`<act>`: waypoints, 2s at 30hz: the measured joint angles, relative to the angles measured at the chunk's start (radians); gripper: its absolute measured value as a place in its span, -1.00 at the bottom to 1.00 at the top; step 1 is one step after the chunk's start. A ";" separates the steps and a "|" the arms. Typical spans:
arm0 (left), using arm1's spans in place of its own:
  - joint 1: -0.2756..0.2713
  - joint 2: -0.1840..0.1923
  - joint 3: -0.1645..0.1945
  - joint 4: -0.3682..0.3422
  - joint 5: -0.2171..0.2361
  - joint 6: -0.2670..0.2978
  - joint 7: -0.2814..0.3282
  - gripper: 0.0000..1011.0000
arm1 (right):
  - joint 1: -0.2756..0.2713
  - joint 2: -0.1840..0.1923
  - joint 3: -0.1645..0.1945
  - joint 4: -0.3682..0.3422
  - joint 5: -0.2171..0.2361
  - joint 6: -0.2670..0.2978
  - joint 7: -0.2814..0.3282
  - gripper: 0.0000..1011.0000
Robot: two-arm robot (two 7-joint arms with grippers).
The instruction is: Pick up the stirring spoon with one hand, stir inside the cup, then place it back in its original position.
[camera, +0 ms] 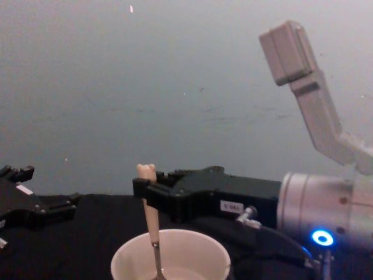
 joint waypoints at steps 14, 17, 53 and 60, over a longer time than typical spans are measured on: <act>0.000 0.000 0.000 0.000 0.000 0.000 0.000 0.98 | 0.063 -0.055 0.035 0.110 -0.023 -0.009 -0.054 -0.57; 0.000 0.000 0.000 0.000 0.000 0.000 0.000 0.98 | 0.058 -0.046 0.051 0.104 -0.015 -0.002 -0.055 -0.57; 0.000 0.000 0.000 0.000 0.000 0.000 0.000 0.98 | -0.052 0.030 0.232 -0.109 0.219 0.037 -0.147 -0.57; 0.000 0.000 0.000 0.000 0.000 0.000 0.000 0.98 | -0.081 0.070 0.276 -0.166 0.265 0.031 -0.165 -0.57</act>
